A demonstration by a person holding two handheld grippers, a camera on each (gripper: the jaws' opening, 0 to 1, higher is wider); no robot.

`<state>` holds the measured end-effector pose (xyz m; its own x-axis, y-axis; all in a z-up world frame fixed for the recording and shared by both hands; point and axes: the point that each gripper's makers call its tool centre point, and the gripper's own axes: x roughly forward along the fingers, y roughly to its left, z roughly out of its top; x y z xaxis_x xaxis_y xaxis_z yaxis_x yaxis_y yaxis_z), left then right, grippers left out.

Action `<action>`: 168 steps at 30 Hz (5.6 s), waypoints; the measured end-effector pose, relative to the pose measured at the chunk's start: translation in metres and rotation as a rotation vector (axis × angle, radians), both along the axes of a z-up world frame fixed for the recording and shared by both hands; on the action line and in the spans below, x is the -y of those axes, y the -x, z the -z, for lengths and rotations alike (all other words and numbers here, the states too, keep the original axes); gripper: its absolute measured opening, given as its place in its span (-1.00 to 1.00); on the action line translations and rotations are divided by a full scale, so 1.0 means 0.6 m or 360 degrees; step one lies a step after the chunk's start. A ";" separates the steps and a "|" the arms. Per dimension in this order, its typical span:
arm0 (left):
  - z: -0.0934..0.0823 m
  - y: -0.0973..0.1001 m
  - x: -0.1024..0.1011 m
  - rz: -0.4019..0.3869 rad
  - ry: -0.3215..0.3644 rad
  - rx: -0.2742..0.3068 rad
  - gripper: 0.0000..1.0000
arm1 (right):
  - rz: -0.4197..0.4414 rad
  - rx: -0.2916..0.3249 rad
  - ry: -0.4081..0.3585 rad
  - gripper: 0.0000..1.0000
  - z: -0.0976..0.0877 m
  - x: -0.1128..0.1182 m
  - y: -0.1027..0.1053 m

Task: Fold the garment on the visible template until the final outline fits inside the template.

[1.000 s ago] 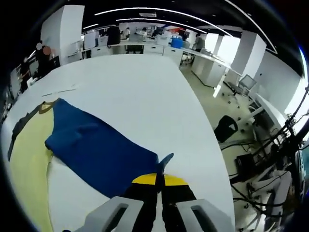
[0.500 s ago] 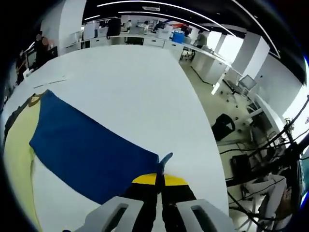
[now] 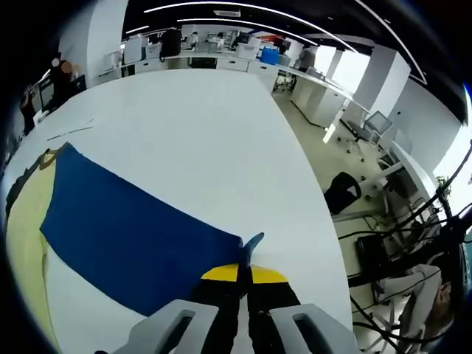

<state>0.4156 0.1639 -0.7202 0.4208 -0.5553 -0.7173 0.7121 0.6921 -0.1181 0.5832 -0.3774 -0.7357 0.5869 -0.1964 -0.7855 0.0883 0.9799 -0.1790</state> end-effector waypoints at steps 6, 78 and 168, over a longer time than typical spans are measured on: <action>-0.003 0.001 -0.001 0.0014 -0.0013 0.0002 0.77 | 0.0071 0.0076 -0.0167 -0.66 0.000 0.010 -0.031; -0.040 0.002 0.006 -0.0022 0.0152 0.0093 0.98 | 0.0223 0.0209 -0.0485 -1.00 -0.018 0.002 -0.023; -0.055 0.012 0.006 -0.0032 0.0215 0.0082 0.97 | -0.0356 0.0161 -0.0569 -1.00 -0.087 -0.320 -0.147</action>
<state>0.4087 0.1604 -0.6875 0.4674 -0.6362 -0.6139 0.7055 0.6868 -0.1746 0.6716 -0.1851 -0.6832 0.6615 0.2182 -0.7175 -0.1334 0.9757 0.1738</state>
